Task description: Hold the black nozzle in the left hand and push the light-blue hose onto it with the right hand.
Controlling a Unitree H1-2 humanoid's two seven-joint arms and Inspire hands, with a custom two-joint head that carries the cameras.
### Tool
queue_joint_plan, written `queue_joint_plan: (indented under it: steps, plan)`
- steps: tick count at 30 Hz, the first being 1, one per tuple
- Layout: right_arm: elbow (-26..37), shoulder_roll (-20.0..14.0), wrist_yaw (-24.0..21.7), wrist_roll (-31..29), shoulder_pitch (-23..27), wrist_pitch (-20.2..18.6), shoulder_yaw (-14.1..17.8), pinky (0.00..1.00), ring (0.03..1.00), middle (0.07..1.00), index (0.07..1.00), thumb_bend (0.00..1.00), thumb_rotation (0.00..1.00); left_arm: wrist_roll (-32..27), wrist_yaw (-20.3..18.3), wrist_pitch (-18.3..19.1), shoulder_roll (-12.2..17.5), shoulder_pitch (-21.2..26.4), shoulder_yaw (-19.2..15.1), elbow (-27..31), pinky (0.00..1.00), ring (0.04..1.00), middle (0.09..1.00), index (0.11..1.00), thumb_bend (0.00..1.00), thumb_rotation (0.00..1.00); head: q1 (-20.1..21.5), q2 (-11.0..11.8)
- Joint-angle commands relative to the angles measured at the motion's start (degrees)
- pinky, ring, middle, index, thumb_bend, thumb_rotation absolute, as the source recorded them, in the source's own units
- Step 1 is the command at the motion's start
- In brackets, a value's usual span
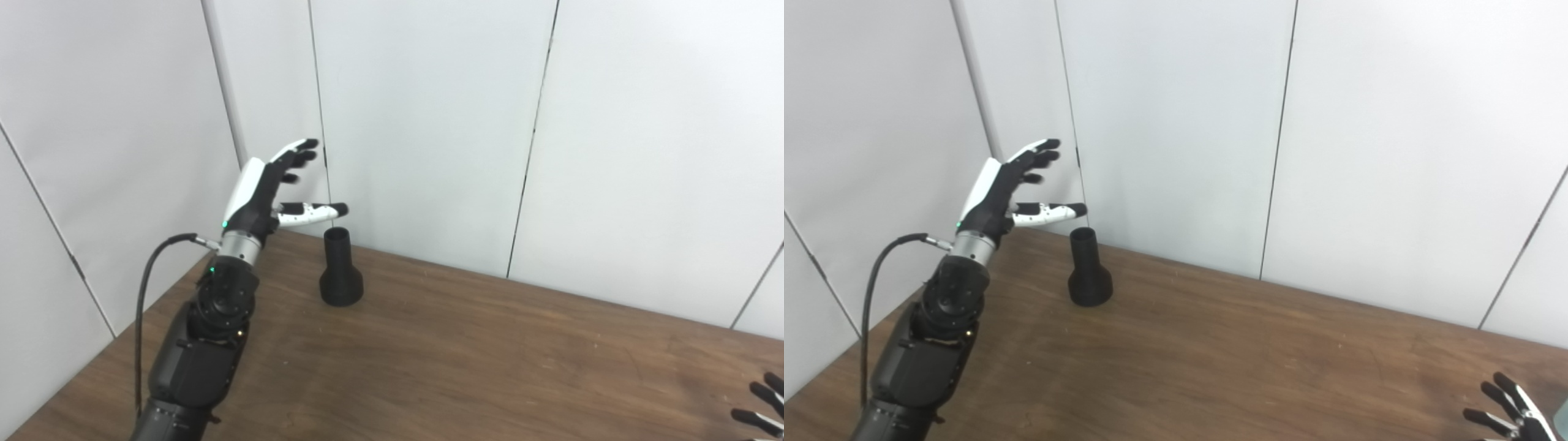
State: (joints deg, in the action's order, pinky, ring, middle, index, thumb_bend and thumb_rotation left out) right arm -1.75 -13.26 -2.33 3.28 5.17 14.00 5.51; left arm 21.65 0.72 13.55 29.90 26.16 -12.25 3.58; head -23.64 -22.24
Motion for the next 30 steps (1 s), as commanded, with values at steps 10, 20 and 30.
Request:
queue_joint_plan:
  steps: [10, 20, 30]
  plan:
    - [2.04, -0.81, -0.05, -1.14, 1.22, 1.27, 0.69, 0.51, 0.718, 0.855, 0.899, 0.6, 0.01, 3.53, -4.83, 11.16, 5.45, 2.81, 3.66, -0.37, 1.0, 1.0, 0.956, 0.909, 0.96, 0.3, 0.38, -0.6]
    - [2.11, -0.63, -0.29, -2.84, 1.25, 1.01, 0.78, 0.49, 0.703, 0.85, 0.908, 0.6, 0.04, 5.11, -16.39, 13.36, 4.86, 2.62, 4.51, -3.1, 1.0, 1.0, 0.957, 0.926, 1.0, 0.38, 0.51, -1.36]
    - [3.46, -0.44, 0.21, -2.29, 1.04, -0.09, 0.83, 0.49, 0.702, 0.85, 0.926, 0.59, 0.04, 6.8, -18.76, 13.37, 4.04, 2.22, 3.87, -6.01, 1.0, 1.0, 0.929, 0.925, 1.0, 0.4, 0.6, -2.42]
